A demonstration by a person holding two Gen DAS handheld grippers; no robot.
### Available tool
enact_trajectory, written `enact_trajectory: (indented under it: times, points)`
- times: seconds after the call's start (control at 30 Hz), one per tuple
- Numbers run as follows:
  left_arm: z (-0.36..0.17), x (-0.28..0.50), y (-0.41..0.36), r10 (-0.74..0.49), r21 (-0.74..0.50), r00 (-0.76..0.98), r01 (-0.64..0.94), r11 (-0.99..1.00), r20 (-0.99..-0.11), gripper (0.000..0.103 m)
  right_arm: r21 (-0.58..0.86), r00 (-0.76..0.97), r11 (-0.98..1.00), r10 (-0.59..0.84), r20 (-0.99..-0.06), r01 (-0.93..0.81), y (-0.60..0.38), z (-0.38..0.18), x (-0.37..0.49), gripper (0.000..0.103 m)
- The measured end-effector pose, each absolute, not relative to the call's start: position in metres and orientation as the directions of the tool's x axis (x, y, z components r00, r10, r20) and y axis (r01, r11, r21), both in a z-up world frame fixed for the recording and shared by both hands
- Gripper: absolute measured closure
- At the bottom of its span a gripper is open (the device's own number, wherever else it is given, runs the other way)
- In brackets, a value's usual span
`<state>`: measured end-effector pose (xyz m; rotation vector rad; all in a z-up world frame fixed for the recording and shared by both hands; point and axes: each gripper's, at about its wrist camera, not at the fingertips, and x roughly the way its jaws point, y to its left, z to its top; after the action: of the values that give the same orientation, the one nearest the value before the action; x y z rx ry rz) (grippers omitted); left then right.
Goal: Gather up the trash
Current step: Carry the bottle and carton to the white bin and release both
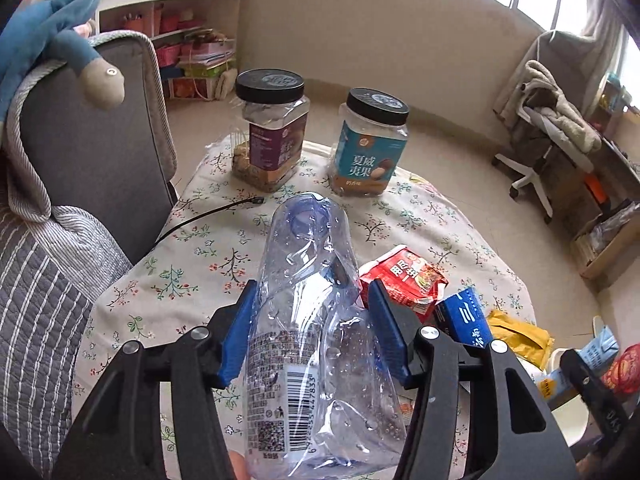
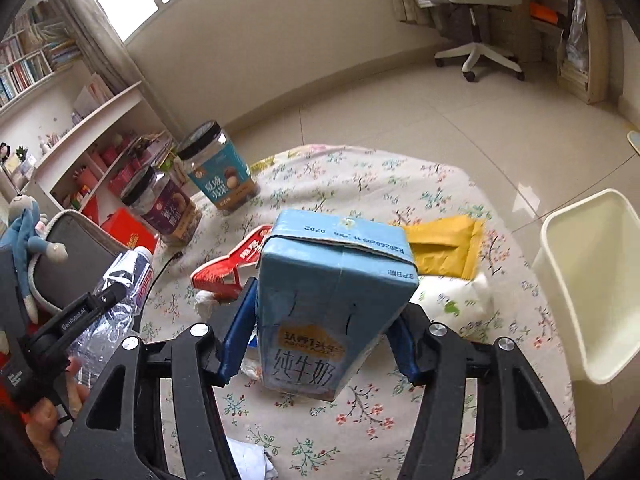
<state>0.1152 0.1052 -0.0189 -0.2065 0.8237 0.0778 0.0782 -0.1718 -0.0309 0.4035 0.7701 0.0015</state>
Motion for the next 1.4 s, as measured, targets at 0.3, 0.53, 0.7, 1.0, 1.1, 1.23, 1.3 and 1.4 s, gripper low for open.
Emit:
enact_trajectory:
  times: [0.3, 0.53, 0.7, 1.0, 1.1, 1.23, 1.3, 1.4]
  points:
    - [-0.013, 0.099, 0.056, -0.034, -0.092, 0.721, -0.042, 0.995, -0.692, 0.048, 0.266, 0.749, 0.932, -0.008, -0.663, 0.245, -0.244, -0.003, 0.059, 0.047]
    - [-0.013, 0.086, 0.003, -0.098, -0.057, 0.730, 0.081, 0.995, -0.676, 0.048, 0.114, 0.708, 0.925, -0.194, -0.679, 0.362, -0.307, -0.002, 0.048, 0.047]
    - [-0.019, 0.075, -0.041, -0.164, -0.057, 0.711, 0.172, 0.983, -0.683, 0.048, 0.034, 0.645, 0.895, -0.293, -0.705, 0.444, -0.345, -0.022, 0.041, 0.047]
    - [-0.035, 0.072, -0.136, -0.282, -0.074, 0.638, 0.333, 0.940, -0.717, 0.048, 0.026, 0.574, 0.835, -0.356, -0.737, 0.550, -0.392, -0.035, 0.020, 0.028]
    - [-0.038, 0.075, -0.170, -0.320, -0.082, 0.611, 0.385, 0.919, -0.724, 0.048, 0.055, 0.574, 0.795, -0.386, -0.722, 0.604, -0.405, -0.029, 0.004, 0.018]
    - [-0.043, 0.080, -0.212, -0.366, -0.101, 0.564, 0.445, 0.890, -0.740, 0.048, 0.077, 0.567, 0.755, -0.416, -0.711, 0.651, -0.424, -0.023, -0.012, 0.012]
    - [-0.045, 0.082, -0.232, -0.386, -0.113, 0.540, 0.470, 0.875, -0.748, 0.048, 0.088, 0.561, 0.735, -0.428, -0.709, 0.672, -0.433, -0.022, -0.018, 0.011]
    - [-0.051, 0.081, -0.262, -0.411, -0.126, 0.503, 0.506, 0.854, -0.760, 0.048, 0.116, 0.563, 0.707, -0.441, -0.699, 0.698, -0.445, -0.021, -0.029, 0.010]
